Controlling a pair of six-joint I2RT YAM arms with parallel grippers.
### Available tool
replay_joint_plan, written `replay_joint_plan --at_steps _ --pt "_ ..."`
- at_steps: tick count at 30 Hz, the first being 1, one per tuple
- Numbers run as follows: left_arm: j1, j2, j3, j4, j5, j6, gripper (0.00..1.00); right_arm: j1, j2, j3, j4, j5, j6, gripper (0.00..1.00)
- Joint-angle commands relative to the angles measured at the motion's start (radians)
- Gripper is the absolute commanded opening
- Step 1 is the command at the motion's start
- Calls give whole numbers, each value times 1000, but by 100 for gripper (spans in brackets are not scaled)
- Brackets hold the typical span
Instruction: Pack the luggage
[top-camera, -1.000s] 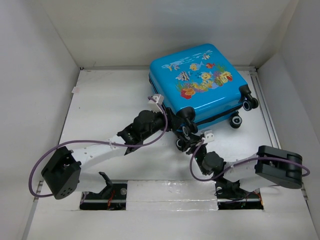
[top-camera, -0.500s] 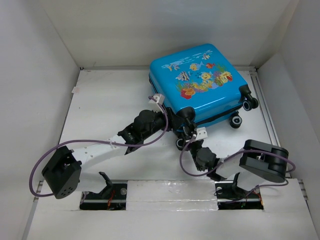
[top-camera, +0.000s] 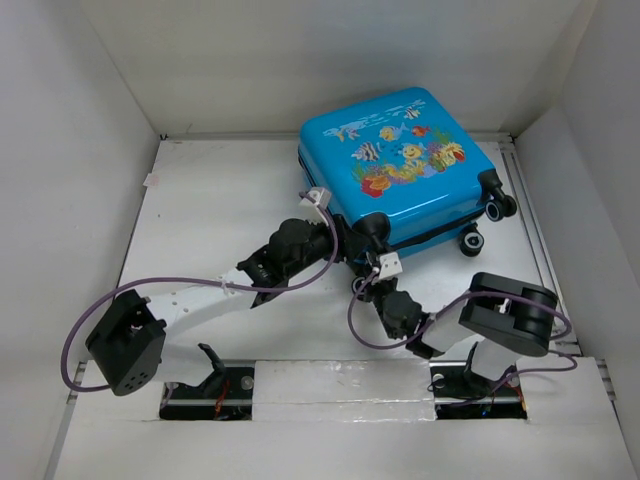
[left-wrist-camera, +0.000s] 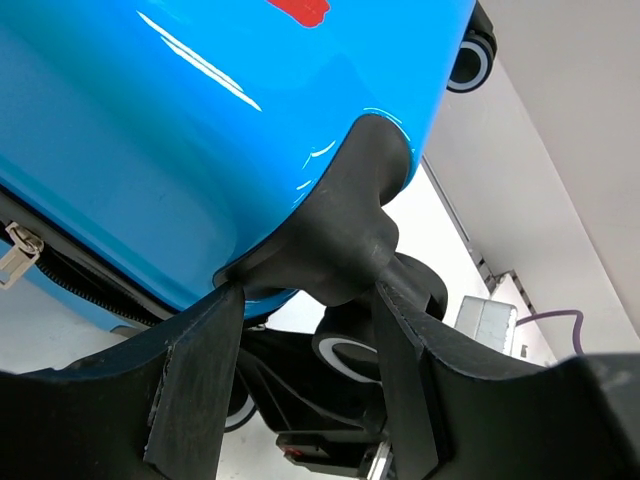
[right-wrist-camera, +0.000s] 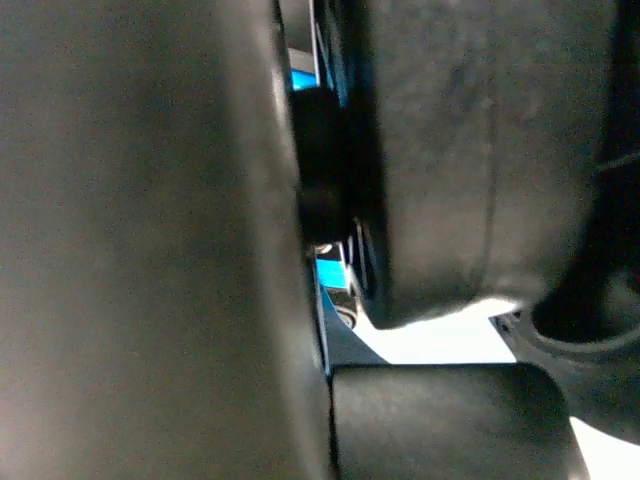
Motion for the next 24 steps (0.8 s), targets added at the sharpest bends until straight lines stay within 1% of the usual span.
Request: replay_joint_plan --at_steps 1,2,4,6,7,10,11,13,14,16,17,20,21,24 --pt "3 5 49 38 17 12 48 10 -55 46 529 -32 -25 8" --pt "3 5 49 38 17 12 48 10 -66 46 529 -32 -39 8" --pt "3 5 49 38 17 12 48 22 -90 35 529 -32 -52 19" --pt "3 5 49 38 17 12 48 47 -104 14 529 -3 -53 35" --pt "3 5 49 38 17 12 48 56 -104 0 529 -2 -53 41" --pt "3 14 49 38 17 12 48 56 -104 0 529 21 -68 46" --pt "3 14 49 38 17 12 48 47 -104 10 529 21 -68 46" --pt "3 14 49 38 17 12 48 36 -104 24 529 -16 -77 39" --pt "3 14 49 38 17 12 48 36 -104 39 529 -16 -77 30" --pt "3 14 49 38 17 12 48 27 -104 49 529 -25 -99 22" --pt "3 14 49 38 26 12 48 27 -104 59 529 -25 -111 14" --pt "3 23 49 38 26 12 46 27 -115 69 529 -13 -120 5" --pt "3 24 49 38 26 12 46 27 -115 69 529 -13 -120 0" --pt "3 43 49 38 44 3 46 27 -124 60 529 -13 -120 0"
